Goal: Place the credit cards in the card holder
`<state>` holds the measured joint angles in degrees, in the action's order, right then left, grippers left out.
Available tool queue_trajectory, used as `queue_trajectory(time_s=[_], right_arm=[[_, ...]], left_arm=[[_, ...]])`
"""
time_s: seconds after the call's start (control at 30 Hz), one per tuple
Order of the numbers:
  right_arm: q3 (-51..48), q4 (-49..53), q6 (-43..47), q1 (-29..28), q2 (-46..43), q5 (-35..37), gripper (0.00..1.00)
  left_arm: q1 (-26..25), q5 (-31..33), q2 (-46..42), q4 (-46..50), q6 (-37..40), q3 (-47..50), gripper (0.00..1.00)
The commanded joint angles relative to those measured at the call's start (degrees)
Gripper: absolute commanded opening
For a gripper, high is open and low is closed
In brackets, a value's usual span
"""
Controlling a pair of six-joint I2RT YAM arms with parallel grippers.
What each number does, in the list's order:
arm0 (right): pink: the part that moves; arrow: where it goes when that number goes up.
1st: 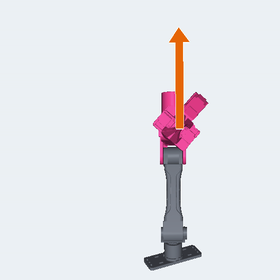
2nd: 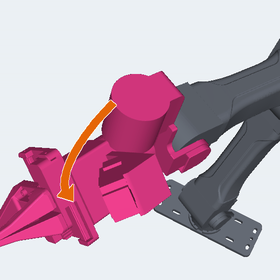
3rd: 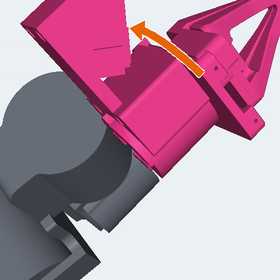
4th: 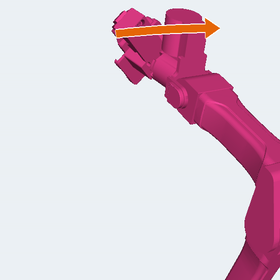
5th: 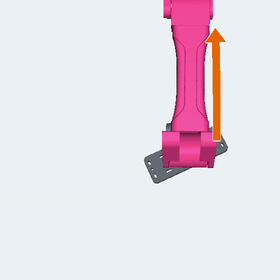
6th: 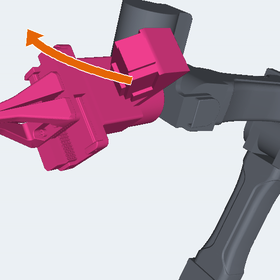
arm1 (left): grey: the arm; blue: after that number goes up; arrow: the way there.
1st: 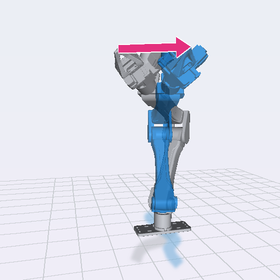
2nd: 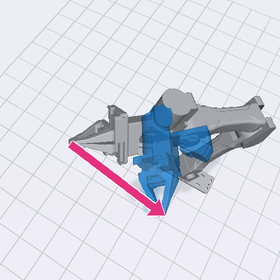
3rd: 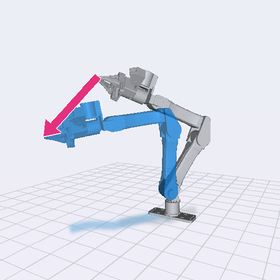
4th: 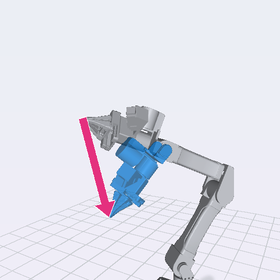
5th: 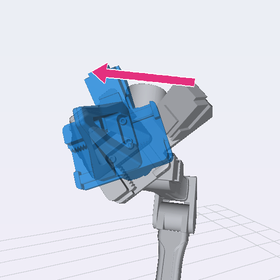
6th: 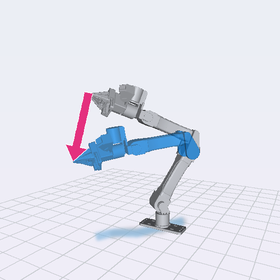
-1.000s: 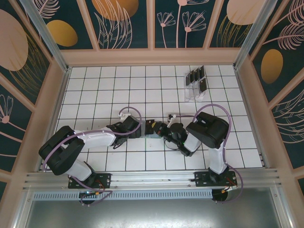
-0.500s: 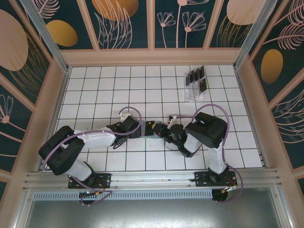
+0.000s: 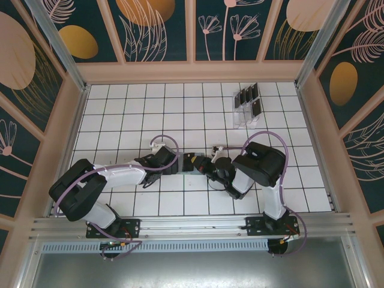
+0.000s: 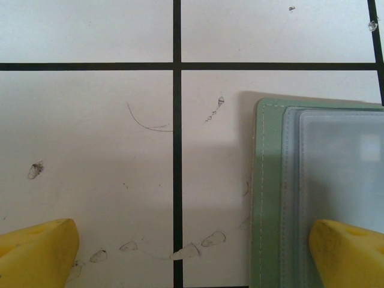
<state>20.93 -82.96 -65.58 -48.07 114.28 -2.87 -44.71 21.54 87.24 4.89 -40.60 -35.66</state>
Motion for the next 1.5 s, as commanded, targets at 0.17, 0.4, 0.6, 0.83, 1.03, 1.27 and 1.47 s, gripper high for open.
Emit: queue_trajectory(time_s=[0.17, 0.4, 0.6, 0.83, 1.03, 1.27, 1.47], right_arm=[[-1.6, -1.4, -1.3, -0.8, 1.4, 1.3, 0.00], [-1.7, -1.3, -2.2, -1.0, 1.5, 1.5, 0.00], [-1.1, -0.7, -3.2, -1.1, 2.1, 1.4, 0.00], [-1.4, 0.0, -4.8, -1.4, 2.0, 2.3, 0.00], [-1.8, 0.7, -4.9, -1.7, 1.7, 2.6, 0.00], [-0.9, 0.4, -4.7, -1.5, 3.3, 1.8, 0.00], [-0.7, 0.6, -3.2, -0.4, 3.8, 1.2, 0.00]], left_arm=[[-0.4, -1.4, 2.0, 6.3, 1.8, 2.2, 0.99], [-0.4, -1.4, 2.0, 6.4, 1.9, 2.1, 0.98], [-0.4, -1.4, 1.9, 6.4, 1.9, 2.2, 0.98], [-0.4, -1.4, 1.7, 6.3, 1.9, 2.2, 0.99], [-0.4, -1.4, 1.7, 6.2, 1.9, 2.3, 0.99], [-0.4, -1.4, 1.7, 6.1, 2.0, 2.3, 0.98], [-0.5, -1.5, 1.6, 6.1, 2.0, 2.5, 0.98]])
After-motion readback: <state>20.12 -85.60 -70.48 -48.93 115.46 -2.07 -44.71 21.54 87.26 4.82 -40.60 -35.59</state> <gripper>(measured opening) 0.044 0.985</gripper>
